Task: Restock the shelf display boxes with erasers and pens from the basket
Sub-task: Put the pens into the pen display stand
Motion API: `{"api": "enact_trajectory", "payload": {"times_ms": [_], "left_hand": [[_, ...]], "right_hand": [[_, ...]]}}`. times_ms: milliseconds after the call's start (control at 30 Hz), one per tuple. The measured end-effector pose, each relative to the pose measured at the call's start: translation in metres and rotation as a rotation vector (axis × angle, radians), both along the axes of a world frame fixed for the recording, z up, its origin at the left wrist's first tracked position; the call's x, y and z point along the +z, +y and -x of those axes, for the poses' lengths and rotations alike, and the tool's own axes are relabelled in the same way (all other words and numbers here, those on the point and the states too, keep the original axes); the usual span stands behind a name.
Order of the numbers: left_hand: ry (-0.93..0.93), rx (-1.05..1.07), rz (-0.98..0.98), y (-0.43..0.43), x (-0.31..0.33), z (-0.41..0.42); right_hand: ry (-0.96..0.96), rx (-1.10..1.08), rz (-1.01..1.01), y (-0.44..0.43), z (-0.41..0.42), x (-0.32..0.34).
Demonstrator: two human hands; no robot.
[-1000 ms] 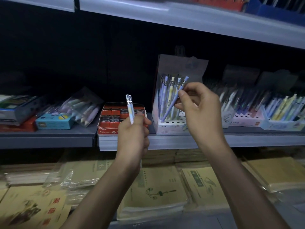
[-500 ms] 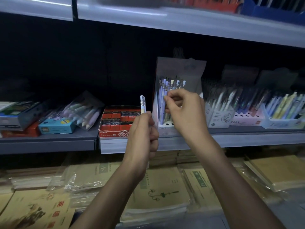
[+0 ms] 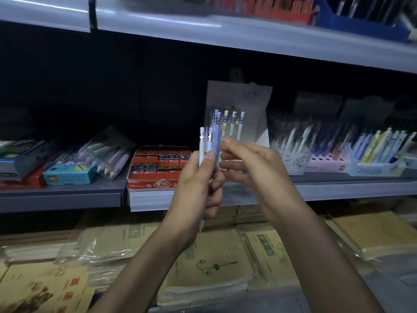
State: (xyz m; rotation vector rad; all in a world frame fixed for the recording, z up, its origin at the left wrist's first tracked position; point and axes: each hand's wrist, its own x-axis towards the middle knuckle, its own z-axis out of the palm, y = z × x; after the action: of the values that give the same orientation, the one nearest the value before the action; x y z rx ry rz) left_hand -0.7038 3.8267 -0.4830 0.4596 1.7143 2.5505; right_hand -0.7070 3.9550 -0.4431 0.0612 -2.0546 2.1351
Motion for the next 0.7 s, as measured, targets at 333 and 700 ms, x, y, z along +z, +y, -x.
{"api": "enact_trajectory", "payload": {"times_ms": [333,700], "left_hand": [[0.03,-0.097,0.181,0.004,-0.003,-0.003],[0.152,0.329,0.263,-0.012,-0.009,-0.001]], "right_hand": [[0.04,0.115,-0.017,0.007,-0.007,0.006],[0.487,-0.355,-0.003,0.01,0.0,0.025]]}}
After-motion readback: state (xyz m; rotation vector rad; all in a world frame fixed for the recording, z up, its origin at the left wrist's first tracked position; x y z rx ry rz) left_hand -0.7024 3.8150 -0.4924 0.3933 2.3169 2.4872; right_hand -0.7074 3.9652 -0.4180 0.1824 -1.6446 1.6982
